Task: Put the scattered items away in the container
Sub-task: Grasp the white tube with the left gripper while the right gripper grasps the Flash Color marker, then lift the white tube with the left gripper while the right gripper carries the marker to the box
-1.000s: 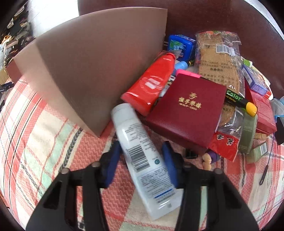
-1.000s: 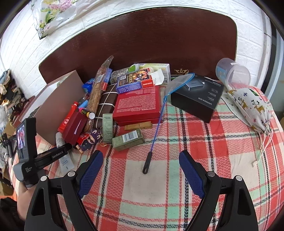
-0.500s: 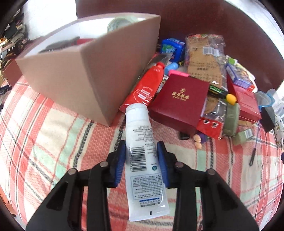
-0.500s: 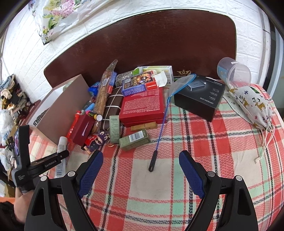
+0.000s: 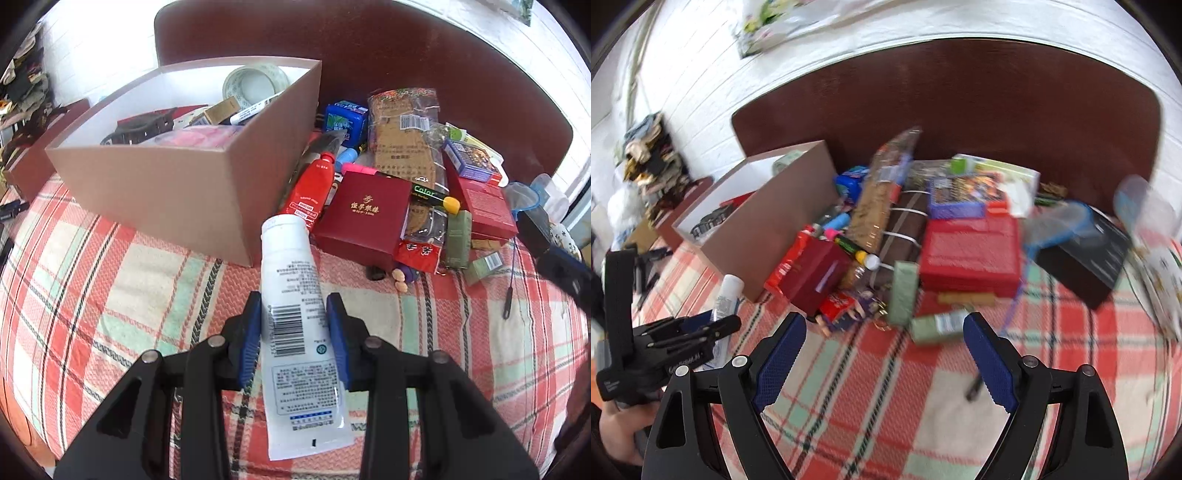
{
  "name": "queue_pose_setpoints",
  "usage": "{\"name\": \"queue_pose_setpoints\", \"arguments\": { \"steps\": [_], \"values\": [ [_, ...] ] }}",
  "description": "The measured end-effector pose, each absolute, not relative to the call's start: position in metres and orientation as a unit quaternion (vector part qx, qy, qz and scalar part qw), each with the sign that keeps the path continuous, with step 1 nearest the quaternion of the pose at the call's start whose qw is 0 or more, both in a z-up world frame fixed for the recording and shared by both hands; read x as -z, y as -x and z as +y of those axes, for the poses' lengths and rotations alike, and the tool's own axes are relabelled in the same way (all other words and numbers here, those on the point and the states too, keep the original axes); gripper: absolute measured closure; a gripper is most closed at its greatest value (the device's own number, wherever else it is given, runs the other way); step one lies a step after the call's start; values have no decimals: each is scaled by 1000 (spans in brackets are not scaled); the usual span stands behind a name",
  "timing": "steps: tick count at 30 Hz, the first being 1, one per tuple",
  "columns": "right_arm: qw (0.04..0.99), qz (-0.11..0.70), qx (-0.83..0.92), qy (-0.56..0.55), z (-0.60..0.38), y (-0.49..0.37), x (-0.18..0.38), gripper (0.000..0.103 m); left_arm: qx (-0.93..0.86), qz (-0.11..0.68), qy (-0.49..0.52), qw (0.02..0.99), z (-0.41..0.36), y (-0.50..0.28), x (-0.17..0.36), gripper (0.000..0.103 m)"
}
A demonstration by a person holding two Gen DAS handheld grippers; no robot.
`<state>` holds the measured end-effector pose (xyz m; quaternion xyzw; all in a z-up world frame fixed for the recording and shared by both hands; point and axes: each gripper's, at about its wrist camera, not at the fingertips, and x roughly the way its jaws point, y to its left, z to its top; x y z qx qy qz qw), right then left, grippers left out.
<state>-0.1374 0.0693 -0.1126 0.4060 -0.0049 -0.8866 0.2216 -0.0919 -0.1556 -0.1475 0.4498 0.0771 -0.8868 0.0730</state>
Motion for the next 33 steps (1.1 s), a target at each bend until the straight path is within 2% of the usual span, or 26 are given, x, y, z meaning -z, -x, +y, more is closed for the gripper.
{"name": "queue_pose_setpoints", "arguments": {
  "steps": [8,12,14,17,18,19,21,22,24,29,33],
  "values": [
    [263,223,845,-408,-9,193,116,17,892,92,-441,40,-163,92,142,68],
    [263,324,814,-405,-45,199,142,38,893,94,-439,28,-168,96,142,68],
    [262,339,804,-412,-52,205,152,43,894,96,-438,25,-172,97,142,68],
    [248,374,791,-417,-63,212,166,57,895,99,-434,24,-181,97,140,68],
    [239,391,787,-413,-66,214,169,57,896,101,-432,24,-184,95,139,68],
    [240,396,785,-411,-67,215,169,58,896,103,-431,22,-186,94,138,68],
    [236,397,785,-412,-65,218,165,75,897,107,-428,20,-188,93,137,68],
    [236,396,785,-414,-64,219,162,77,898,108,-426,20,-189,91,136,69],
    [241,380,786,-423,-60,222,154,86,900,113,-421,15,-191,89,131,75],
    [245,355,788,-440,-53,221,145,86,907,115,-406,8,-195,83,115,76],
    [257,306,805,-438,-43,209,127,86,906,118,-406,8,-203,77,113,76]
  ]
}}
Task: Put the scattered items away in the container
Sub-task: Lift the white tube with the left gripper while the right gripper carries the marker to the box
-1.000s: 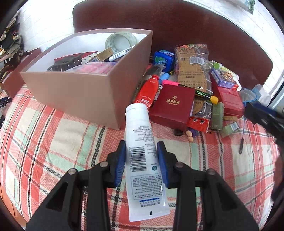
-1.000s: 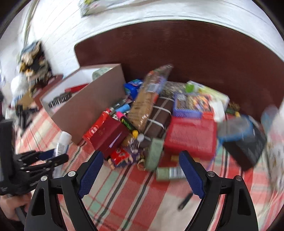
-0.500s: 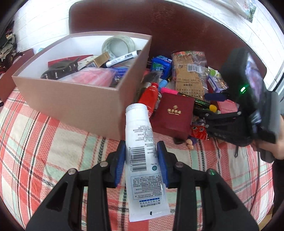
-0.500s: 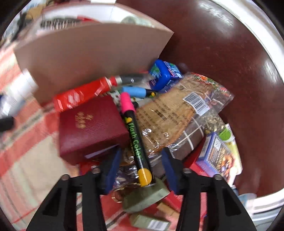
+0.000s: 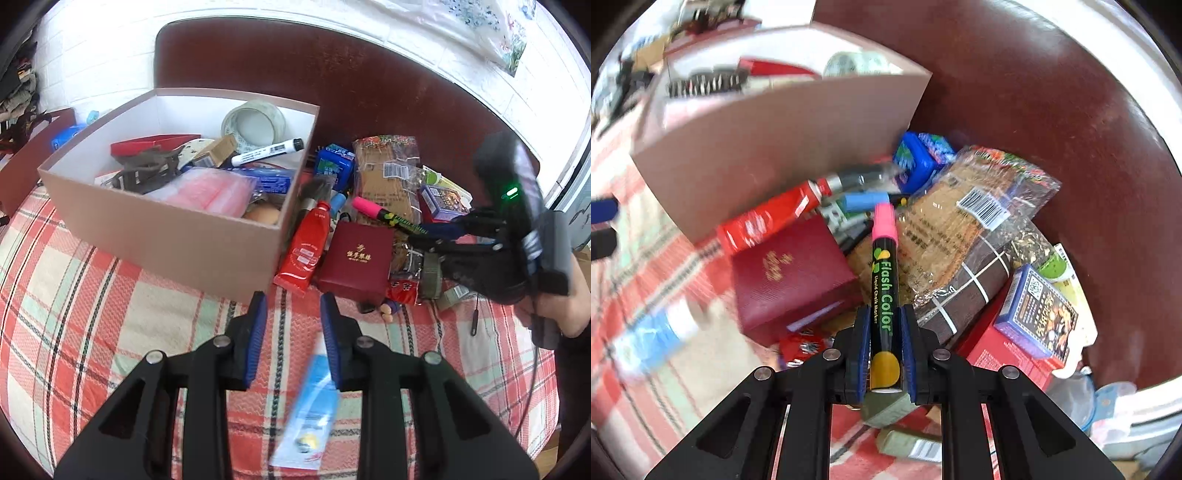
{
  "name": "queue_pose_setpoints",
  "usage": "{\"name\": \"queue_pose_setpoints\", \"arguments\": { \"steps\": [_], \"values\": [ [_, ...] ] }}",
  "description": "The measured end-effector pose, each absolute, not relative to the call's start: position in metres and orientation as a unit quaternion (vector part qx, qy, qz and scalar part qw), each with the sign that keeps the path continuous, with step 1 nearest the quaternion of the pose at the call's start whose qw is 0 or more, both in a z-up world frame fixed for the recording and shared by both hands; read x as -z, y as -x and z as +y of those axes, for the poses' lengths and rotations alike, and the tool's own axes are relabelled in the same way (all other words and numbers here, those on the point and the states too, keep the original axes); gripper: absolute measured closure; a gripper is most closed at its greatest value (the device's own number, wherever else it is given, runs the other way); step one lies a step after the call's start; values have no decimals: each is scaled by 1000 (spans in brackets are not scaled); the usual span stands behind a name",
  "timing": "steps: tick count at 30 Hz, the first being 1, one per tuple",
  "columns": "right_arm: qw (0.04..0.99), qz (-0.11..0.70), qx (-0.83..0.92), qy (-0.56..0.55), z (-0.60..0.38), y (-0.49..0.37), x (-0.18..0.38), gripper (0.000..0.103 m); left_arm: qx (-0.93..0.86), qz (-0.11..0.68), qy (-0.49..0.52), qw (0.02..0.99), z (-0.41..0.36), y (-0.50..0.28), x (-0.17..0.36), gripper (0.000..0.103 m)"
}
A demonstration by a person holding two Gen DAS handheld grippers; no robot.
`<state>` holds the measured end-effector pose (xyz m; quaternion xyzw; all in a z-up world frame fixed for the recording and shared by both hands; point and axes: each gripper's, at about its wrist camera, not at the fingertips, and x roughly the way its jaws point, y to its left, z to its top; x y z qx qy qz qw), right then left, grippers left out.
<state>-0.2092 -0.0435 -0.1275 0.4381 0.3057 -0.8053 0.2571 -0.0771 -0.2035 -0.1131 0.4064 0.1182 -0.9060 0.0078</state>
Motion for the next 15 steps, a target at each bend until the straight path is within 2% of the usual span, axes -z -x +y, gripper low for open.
{"name": "queue_pose_setpoints", "arguments": {
  "steps": [4,10,11,15],
  "values": [
    [260,288,818,-424,-46,197,110,86,888,106,-447,-16,-203,75,131,75],
    [265,279,818,-428,-52,193,114,86,851,71,-519,-50,-179,78,181,66],
    [265,277,817,-430,-53,197,118,86,850,78,-518,-57,-179,78,184,61],
    [265,269,816,-438,-49,209,129,86,844,68,-528,-69,-169,86,187,58]
  ]
}}
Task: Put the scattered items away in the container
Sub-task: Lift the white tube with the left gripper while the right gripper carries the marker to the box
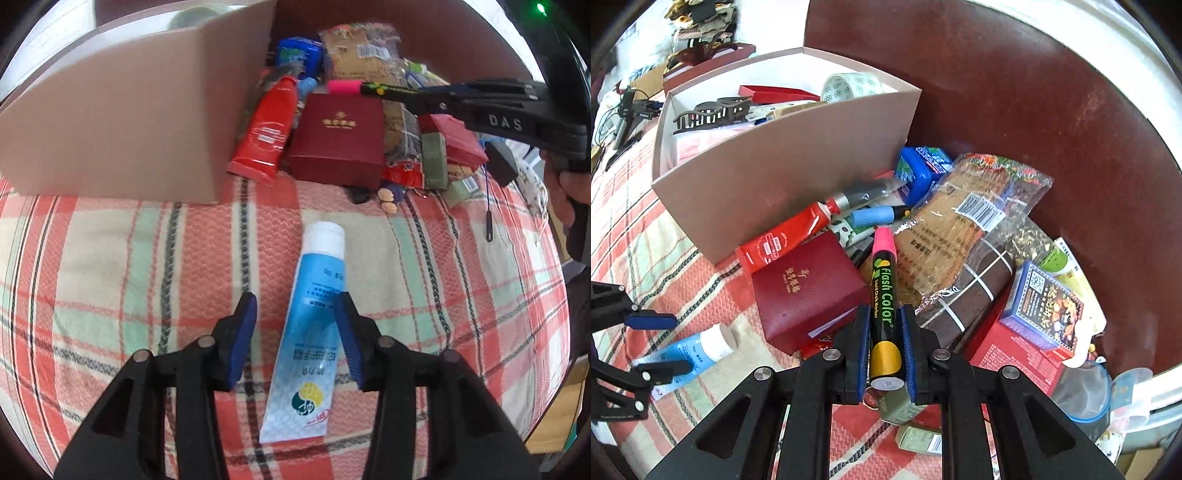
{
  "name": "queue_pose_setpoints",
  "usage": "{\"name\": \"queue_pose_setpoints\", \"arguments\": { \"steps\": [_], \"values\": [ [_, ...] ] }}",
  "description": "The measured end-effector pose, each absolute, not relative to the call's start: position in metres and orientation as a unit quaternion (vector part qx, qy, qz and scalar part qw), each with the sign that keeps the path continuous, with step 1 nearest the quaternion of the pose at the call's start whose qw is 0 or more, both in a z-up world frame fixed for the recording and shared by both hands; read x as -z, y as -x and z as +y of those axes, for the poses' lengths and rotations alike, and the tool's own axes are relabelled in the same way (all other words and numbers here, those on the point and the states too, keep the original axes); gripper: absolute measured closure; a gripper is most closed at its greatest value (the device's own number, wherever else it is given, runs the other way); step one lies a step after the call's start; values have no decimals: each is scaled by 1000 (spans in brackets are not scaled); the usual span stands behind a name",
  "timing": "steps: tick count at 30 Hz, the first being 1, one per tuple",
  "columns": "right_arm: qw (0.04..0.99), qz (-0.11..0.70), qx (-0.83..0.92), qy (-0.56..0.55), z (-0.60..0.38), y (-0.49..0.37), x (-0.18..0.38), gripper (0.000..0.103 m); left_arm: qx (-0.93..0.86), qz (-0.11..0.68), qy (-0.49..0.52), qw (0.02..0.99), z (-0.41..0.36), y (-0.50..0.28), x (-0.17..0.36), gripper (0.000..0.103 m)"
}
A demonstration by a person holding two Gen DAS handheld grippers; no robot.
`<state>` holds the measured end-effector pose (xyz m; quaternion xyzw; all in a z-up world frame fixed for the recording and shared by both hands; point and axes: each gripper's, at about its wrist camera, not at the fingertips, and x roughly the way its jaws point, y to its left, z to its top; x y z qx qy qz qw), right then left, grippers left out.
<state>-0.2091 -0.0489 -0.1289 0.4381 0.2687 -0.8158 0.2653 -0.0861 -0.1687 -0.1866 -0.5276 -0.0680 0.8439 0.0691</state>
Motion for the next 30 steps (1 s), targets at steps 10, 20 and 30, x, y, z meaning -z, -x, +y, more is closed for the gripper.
{"name": "queue_pose_setpoints", "arguments": {
  "steps": [10,20,30],
  "values": [
    [266,254,815,-447,-39,216,142,86,-837,-49,541,68,-150,95,195,67],
    [272,235,819,-448,-34,216,146,86,-841,-55,535,67,-148,93,187,70],
    [278,208,832,-432,-29,210,126,86,-858,-56,508,59,-159,83,156,70]
  ]
}}
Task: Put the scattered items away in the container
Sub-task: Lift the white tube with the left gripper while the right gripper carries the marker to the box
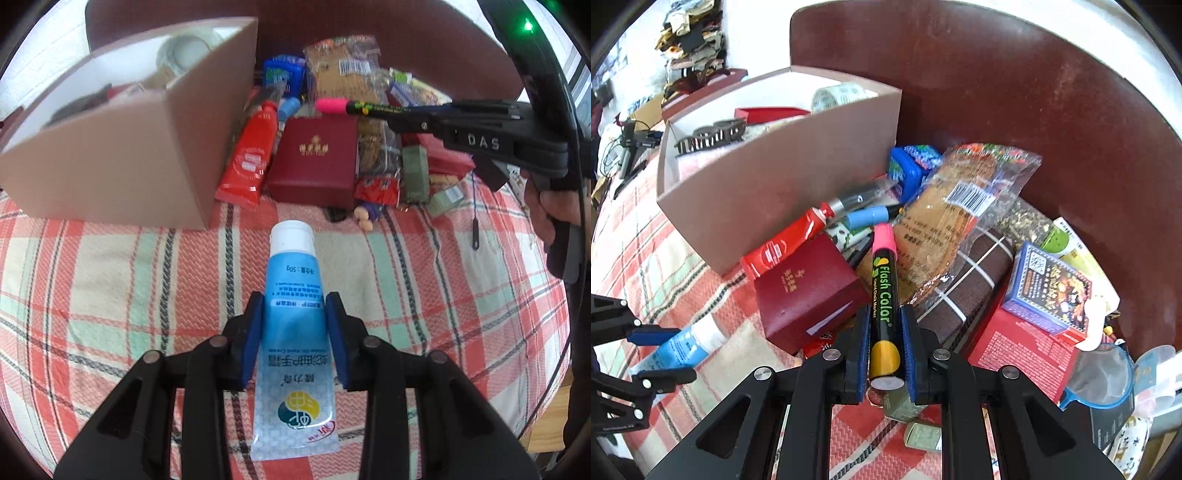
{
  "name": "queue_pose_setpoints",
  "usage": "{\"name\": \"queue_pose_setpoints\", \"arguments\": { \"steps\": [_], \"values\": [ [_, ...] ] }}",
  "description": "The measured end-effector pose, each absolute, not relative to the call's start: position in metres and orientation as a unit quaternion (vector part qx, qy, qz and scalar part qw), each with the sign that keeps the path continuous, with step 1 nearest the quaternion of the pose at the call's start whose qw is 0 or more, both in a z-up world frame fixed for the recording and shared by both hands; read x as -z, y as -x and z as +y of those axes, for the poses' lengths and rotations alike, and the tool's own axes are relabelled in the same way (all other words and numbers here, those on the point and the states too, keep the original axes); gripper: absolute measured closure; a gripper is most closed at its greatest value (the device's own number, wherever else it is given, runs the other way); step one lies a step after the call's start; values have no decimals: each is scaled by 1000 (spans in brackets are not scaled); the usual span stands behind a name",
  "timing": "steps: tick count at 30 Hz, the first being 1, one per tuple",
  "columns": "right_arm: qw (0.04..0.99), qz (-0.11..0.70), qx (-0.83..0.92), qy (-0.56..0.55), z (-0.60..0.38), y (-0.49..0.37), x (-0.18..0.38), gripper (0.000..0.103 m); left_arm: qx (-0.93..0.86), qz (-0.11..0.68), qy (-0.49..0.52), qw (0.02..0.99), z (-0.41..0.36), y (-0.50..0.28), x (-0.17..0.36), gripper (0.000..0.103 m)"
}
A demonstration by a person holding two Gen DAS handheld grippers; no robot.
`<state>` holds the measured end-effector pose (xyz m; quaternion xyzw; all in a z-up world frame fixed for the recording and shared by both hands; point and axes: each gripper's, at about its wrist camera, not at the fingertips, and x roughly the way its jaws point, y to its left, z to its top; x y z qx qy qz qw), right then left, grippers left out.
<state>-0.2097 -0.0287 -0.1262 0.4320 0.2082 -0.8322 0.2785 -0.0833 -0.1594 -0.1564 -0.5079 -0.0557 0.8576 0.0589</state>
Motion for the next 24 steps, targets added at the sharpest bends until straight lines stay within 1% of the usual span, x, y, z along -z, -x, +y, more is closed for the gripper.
{"name": "queue_pose_setpoints", "arguments": {
  "steps": [9,24],
  "values": [
    [280,209,843,-409,-35,195,97,86,-875,-46,479,48,-157,82,119,70],
    [281,196,860,-378,-49,178,59,86,-903,-39,427,12,-188,74,57,70]
  ]
}}
